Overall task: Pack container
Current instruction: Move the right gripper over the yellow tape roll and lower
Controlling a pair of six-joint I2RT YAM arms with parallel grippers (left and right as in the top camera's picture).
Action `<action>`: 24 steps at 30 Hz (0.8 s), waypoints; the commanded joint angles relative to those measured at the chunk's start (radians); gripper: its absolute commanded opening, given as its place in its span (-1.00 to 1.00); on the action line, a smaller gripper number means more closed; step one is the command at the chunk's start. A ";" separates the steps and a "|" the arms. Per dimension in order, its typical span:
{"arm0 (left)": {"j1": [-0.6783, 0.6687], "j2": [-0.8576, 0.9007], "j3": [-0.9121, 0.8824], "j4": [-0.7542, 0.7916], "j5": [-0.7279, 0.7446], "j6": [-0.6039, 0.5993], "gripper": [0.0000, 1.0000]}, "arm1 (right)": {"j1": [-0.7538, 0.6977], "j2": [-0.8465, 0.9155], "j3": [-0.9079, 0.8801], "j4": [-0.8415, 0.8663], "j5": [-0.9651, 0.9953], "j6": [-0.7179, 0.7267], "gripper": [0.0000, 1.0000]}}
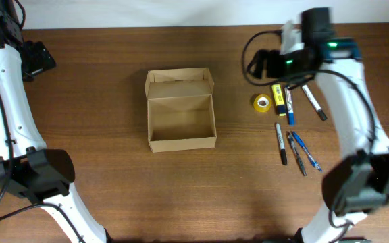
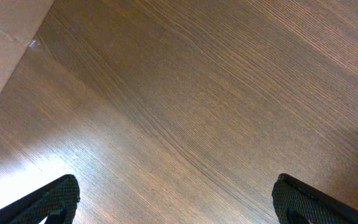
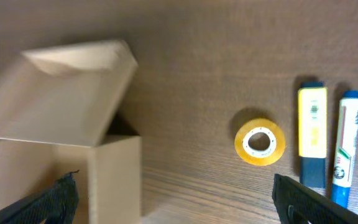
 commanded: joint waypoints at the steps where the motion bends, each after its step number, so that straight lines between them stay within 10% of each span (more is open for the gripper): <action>1: 0.002 0.007 -0.006 0.003 -0.003 0.011 1.00 | 0.061 0.084 0.020 -0.008 0.166 0.012 1.00; 24: 0.002 0.007 -0.006 0.003 -0.003 0.011 1.00 | 0.077 0.309 0.017 0.013 0.248 -0.025 0.79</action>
